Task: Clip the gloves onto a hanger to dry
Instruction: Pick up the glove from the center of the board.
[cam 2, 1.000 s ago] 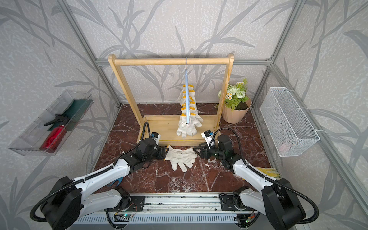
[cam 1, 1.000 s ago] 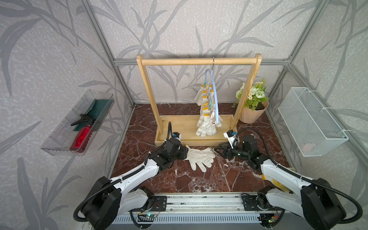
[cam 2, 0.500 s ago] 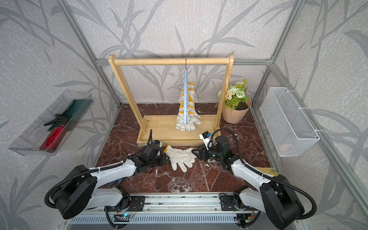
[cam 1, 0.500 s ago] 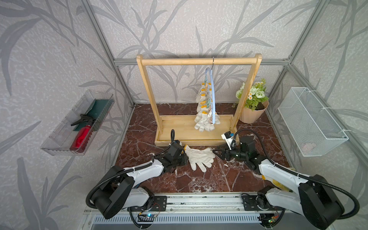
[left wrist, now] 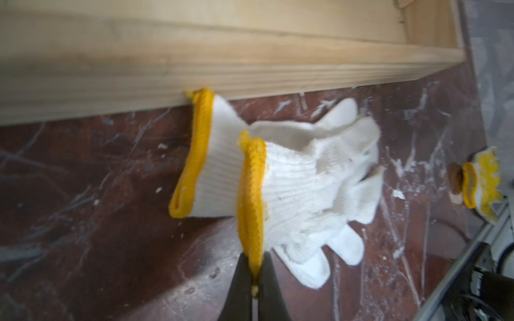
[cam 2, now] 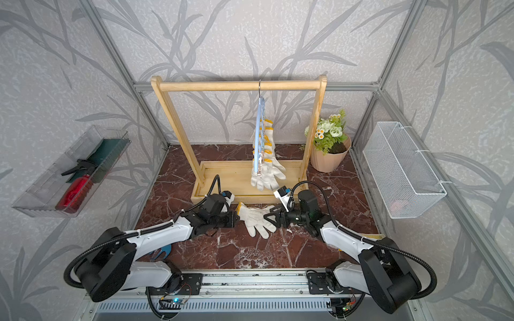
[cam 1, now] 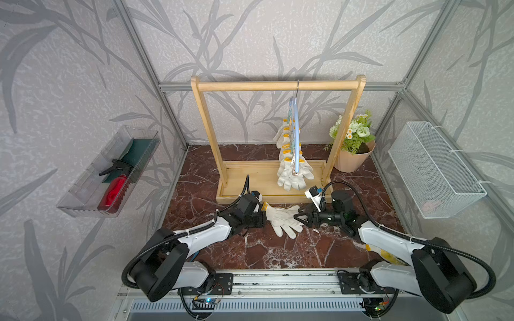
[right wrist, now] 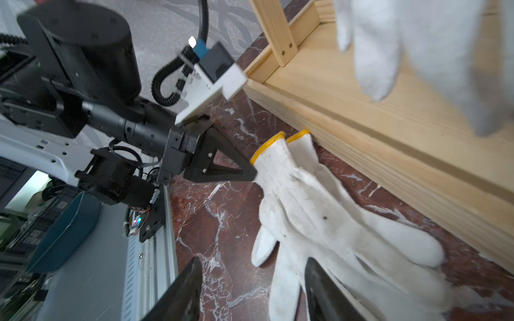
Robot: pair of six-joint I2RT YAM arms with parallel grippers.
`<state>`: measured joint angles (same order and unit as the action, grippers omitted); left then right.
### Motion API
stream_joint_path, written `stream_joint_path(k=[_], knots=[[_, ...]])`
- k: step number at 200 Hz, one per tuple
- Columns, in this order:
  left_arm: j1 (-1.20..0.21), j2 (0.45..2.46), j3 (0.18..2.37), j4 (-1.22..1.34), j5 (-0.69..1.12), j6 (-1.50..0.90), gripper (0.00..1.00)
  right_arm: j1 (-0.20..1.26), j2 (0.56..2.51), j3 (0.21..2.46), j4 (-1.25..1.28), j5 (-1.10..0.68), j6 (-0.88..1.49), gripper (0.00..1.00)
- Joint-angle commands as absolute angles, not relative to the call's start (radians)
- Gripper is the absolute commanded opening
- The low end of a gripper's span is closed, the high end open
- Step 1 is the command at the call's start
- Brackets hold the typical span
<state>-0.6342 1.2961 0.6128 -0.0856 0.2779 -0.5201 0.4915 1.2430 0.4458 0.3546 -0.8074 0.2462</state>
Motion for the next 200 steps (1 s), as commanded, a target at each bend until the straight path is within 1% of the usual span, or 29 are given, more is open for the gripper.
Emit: stream_joint_path(k=[1, 32, 59, 92, 125, 159, 200], knots=[[-0.638, 1.212, 0.727, -0.305, 0.362, -0.321, 0.00, 0.528, 1.266, 0.487, 0.383, -0.925, 0.233, 0.59], [-0.637, 1.150, 0.823, -0.478, 0.475, -0.157, 0.00, 0.545, 1.289, 0.516, 0.465, -1.005, 0.254, 0.59], [-0.642, 1.131, 0.910, -0.618, 0.553, -0.068, 0.00, 0.545, 1.286, 0.570, 0.434, -1.029, 0.203, 0.60], [-0.655, 1.102, 0.980, -0.773, 0.574, 0.050, 0.00, 0.540, 1.277, 0.648, 0.361, -1.053, 0.118, 0.60], [-0.676, 1.132, 1.065, -0.933, 0.582, 0.185, 0.00, 0.539, 1.327, 0.699, 0.397, -1.133, 0.123, 0.61], [-0.684, 1.185, 1.137, -1.004, 0.576, 0.285, 0.00, 0.547, 1.389, 0.696, 0.594, -1.209, 0.262, 0.61], [-0.684, 1.209, 1.195, -1.036, 0.612, 0.401, 0.00, 0.570, 1.399, 0.679, 0.641, -1.224, 0.281, 0.61]])
